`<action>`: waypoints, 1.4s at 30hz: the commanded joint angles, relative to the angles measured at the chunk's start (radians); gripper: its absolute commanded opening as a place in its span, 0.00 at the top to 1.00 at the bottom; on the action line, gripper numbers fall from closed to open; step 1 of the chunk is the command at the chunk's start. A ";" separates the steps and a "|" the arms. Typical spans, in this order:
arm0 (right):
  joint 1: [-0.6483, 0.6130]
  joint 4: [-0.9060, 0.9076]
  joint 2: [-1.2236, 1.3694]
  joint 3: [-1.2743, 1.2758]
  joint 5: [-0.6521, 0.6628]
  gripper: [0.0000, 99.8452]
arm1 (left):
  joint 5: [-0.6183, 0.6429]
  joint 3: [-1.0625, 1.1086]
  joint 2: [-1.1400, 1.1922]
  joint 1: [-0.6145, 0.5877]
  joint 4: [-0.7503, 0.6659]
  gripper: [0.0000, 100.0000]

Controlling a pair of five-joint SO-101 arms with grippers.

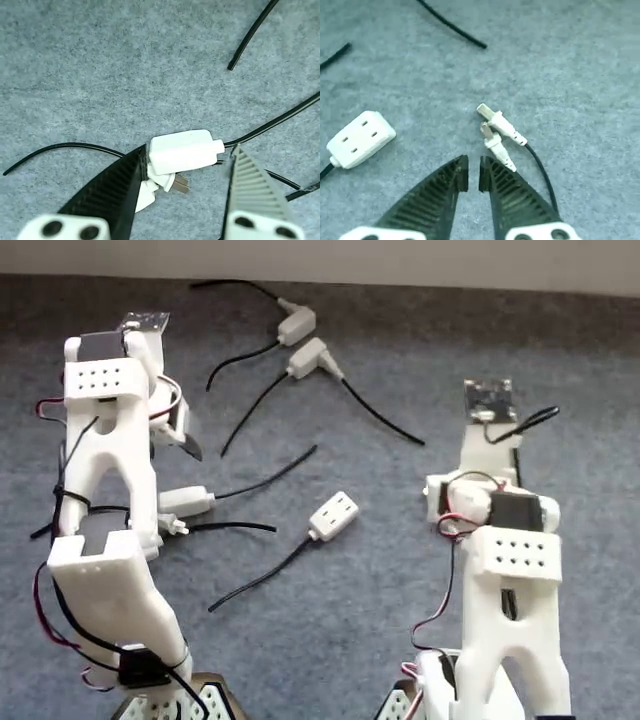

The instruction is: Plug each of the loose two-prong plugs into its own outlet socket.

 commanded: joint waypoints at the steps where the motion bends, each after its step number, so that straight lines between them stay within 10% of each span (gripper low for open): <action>1: -0.036 0.101 -0.015 -0.116 -0.017 0.94 | 0.006 -0.005 -0.012 -0.002 0.011 0.73; 20: 0.061 -0.550 -0.001 0.449 0.158 0.83 | -0.038 0.028 -0.013 0.004 0.018 0.74; 42: 0.085 -0.437 0.526 0.111 0.152 0.98 | -0.034 0.024 -0.010 -0.031 0.014 0.74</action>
